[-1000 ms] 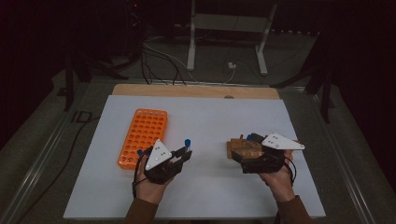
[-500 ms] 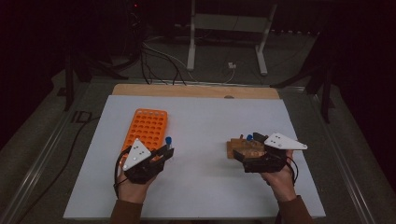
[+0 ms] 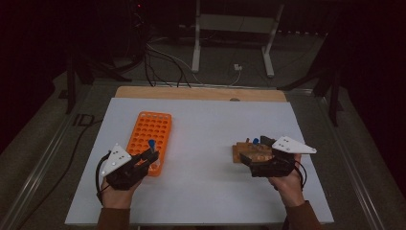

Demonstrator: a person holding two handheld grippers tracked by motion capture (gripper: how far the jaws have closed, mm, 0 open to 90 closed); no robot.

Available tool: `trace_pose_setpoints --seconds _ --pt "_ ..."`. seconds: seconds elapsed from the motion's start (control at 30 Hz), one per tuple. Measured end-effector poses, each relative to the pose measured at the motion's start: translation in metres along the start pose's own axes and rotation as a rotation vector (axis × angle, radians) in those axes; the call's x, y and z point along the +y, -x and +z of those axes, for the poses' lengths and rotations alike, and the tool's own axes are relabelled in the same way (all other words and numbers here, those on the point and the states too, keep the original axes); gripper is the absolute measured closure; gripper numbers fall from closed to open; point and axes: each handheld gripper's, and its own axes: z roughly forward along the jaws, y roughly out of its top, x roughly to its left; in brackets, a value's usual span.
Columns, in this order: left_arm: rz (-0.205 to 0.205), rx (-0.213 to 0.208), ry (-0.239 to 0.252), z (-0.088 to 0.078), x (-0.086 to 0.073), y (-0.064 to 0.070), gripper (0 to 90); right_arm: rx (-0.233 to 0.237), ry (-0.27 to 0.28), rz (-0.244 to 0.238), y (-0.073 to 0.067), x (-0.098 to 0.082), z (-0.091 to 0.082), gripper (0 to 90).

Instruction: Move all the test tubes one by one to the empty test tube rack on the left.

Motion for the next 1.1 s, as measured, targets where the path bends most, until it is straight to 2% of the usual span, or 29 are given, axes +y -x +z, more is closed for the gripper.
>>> trace_pose_setpoints --seconds 0.27,0.6,1.1 --pt "0.000 0.031 0.016 -0.013 -0.002 -0.010 76.7 0.001 0.003 0.000 0.000 0.000 0.000 0.1" --pt "-0.003 0.082 0.030 -0.021 -0.009 -0.023 76.7 0.002 0.005 0.000 0.001 0.000 -0.001 0.1" --pt "0.007 0.140 0.006 -0.014 -0.022 -0.032 76.7 0.004 0.008 0.002 0.002 0.001 -0.002 0.1"
